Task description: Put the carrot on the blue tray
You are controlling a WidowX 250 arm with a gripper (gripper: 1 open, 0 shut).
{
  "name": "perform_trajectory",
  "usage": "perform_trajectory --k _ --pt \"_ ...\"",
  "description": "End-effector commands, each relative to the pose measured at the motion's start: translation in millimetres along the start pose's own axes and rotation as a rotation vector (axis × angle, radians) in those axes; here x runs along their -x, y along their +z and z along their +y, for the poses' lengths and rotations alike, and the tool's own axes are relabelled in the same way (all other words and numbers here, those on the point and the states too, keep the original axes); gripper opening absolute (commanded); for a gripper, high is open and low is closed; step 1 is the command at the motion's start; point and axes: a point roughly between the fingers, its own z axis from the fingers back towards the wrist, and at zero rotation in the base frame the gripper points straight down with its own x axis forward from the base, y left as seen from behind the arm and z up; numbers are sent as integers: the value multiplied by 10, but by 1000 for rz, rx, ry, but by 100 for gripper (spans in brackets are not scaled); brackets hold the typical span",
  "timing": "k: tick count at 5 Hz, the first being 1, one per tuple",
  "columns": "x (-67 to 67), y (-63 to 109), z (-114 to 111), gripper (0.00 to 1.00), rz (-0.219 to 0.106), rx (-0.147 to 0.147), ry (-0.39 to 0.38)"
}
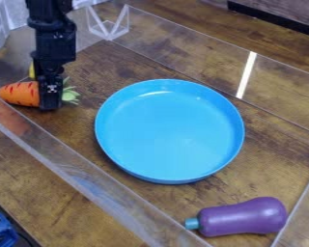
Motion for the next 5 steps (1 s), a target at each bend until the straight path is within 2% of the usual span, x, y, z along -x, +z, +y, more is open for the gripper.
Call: perform_trajectory --k 1,3,4,5 --pt "155 -165 61 100 9 24 64" --pt "150 -181 35 100 5 27 85" --pt "139 -178 38 0 3 34 88" --pt "118 -167 33 0 1 35 91"
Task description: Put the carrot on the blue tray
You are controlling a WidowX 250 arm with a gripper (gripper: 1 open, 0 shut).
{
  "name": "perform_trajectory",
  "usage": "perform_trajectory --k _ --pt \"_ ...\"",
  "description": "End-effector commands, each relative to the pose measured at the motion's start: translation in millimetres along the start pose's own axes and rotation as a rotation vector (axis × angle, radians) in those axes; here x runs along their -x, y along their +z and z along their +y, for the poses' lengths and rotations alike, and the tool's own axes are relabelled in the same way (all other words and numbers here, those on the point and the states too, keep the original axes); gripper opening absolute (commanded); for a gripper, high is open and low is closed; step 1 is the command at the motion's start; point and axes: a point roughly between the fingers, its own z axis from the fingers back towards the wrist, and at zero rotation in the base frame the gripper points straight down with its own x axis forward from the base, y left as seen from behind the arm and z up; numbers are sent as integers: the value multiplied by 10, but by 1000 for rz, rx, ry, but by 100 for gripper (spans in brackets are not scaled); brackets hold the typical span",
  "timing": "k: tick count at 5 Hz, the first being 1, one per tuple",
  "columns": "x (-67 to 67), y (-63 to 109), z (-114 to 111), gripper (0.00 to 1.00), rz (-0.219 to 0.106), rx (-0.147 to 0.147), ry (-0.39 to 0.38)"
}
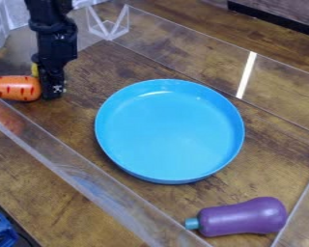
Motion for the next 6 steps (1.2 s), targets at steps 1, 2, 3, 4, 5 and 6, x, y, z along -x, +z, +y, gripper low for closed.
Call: perform_trajectory --k 1,2,3,4,5,6 --pt "90 46 -62 0 28 26 45" --pt "10 238 -182 0 32 3 42" --pt "-53 414 -266 0 42 -4 48" --pt "-113 546 -349 0 49 -15 47" --pt "-202 699 -482 0 53 -31 35" --pt "-294 838 -612 0 51 -49 14"
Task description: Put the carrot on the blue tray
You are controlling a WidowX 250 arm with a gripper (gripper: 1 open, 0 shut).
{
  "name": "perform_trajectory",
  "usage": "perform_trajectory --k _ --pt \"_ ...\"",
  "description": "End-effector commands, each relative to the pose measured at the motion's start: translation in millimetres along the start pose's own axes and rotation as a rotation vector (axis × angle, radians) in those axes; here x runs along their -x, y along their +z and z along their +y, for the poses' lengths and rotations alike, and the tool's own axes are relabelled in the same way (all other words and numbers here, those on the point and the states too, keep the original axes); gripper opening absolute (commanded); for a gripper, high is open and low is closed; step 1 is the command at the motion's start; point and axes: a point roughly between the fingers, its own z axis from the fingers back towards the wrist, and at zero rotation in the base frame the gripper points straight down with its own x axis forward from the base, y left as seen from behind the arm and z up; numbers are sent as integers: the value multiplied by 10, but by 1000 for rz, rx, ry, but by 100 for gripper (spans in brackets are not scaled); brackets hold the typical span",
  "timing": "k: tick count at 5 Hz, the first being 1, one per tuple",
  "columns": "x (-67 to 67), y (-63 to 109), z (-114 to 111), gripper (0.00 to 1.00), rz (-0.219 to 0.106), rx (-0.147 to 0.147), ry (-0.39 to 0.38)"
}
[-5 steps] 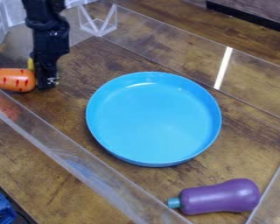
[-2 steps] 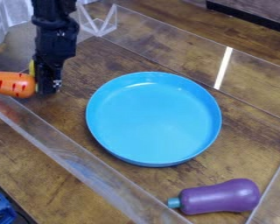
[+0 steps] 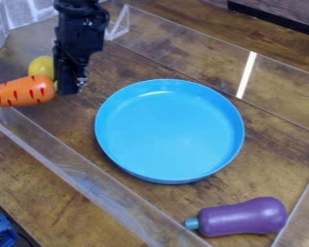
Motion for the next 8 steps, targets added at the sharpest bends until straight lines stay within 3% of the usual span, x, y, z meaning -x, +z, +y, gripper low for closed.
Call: perform_trajectory --k 1,3,4,6,8 --pt "-139 459 -153 0 -73 -96 -27" --pt "-355 812 -676 0 -102 -144 -104" --pt "-430 898 -910 0 -116 -159 -155" --pt "-547 807 -1155 0 -157 -158 -196" --pt "-614 649 -1172 0 -218 -125 -177"
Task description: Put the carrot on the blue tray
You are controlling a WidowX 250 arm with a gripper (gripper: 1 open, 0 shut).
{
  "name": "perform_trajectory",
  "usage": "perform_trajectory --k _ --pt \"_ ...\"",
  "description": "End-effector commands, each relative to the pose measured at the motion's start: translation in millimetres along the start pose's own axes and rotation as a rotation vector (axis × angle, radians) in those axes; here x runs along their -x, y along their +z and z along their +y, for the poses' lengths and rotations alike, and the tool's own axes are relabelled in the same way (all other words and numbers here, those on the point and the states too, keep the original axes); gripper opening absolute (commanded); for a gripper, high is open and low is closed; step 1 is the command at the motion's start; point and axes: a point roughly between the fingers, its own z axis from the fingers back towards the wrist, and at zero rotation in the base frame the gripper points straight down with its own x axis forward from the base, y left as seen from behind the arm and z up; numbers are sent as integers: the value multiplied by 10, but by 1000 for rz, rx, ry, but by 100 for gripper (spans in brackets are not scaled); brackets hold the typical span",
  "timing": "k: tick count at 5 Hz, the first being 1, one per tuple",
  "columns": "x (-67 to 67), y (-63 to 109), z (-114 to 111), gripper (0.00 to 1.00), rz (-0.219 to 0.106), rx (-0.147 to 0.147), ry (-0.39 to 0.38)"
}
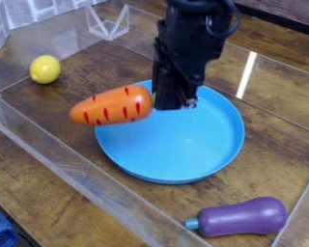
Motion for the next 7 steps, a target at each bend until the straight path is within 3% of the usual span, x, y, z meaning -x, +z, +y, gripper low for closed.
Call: perform_trajectory --k 1,2,3,4,7 --pt "-46 70 41 0 -98 -12 24" --pt "-80 -4 101 100 -132 -9 59" --pt "-96 -48 134 0 -154 -5 79" --pt "-99 -105 159 100 -166 -1 86" --pt "-271 -178 347 100 -207 -3 32"
